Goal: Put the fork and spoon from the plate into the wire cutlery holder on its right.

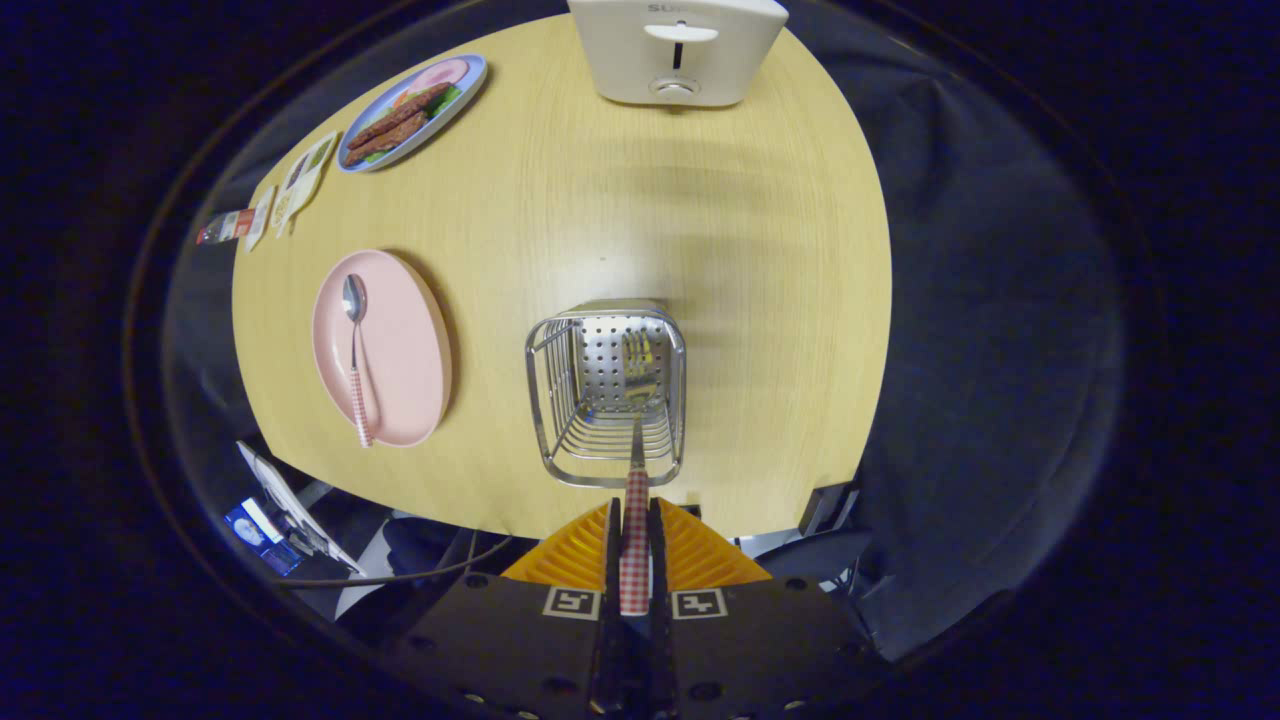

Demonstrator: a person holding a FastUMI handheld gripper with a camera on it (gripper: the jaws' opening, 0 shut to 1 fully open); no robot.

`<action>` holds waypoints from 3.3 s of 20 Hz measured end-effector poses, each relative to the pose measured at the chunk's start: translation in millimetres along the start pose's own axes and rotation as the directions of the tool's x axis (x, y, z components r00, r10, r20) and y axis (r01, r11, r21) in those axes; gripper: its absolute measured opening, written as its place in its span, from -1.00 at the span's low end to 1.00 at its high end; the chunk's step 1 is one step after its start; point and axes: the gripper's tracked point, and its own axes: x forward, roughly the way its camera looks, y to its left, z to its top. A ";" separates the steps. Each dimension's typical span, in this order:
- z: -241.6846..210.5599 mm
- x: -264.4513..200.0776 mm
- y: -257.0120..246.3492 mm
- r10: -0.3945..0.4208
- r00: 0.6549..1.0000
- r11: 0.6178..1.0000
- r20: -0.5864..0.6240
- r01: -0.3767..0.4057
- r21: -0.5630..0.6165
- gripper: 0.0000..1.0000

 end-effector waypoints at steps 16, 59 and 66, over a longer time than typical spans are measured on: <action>-16.4 -66.2 111.2 0.210 0.873 0.977 0.440 -0.202 -0.065 0.90; -0.4 38.2 246.4 0.074 0.679 0.996 0.730 -0.090 -0.018 -0.91; -27.7 -41.4 137.8 0.027 0.663 0.999 0.749 -0.051 0.009 -0.91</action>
